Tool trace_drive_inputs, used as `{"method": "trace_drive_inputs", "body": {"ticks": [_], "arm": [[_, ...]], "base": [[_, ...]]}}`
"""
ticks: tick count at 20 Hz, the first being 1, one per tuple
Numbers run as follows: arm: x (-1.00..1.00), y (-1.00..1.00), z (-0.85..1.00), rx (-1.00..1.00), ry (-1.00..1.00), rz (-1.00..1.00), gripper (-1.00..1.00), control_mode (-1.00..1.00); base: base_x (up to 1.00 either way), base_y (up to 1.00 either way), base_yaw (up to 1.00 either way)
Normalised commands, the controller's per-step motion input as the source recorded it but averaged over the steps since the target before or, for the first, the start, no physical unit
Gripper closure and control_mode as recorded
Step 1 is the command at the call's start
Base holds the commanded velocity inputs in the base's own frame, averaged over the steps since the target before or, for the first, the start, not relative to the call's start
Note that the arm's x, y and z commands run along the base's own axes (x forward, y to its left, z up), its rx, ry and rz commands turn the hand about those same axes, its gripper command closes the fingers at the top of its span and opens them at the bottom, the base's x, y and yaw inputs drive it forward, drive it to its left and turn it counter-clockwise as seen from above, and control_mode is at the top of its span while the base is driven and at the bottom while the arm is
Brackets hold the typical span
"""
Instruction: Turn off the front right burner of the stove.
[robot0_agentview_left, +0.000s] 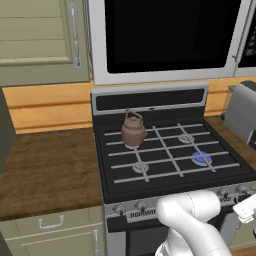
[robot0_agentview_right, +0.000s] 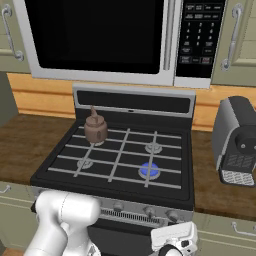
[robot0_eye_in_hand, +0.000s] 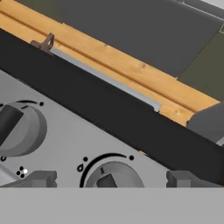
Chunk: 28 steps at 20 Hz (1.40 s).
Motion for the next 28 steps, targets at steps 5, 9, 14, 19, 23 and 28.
{"method": "trace_drive_inputs", "body": {"ticks": [5,9,14,19,23,28], "arm": [[0.06,-0.06,-0.07,0.00,0.00,0.01,-1.00,-1.00],[0.06,-0.17,-0.03,0.00,0.00,0.02,-1.00,-1.00],[0.03,0.00,0.00,0.00,0.00,0.00,1.00,-1.00],[0.04,0.00,0.00,0.00,0.00,0.00,1.00,-1.00],[0.06,-0.01,0.00,0.06,0.00,0.00,1.00,-1.00],[0.11,-0.12,0.00,0.27,0.00,0.00,1.00,-1.00]], "base": [[0.00,0.00,0.00],[0.00,0.00,0.00],[0.00,0.00,0.00],[0.00,0.00,0.00],[0.00,0.00,0.00],[0.00,0.00,0.00]]}}
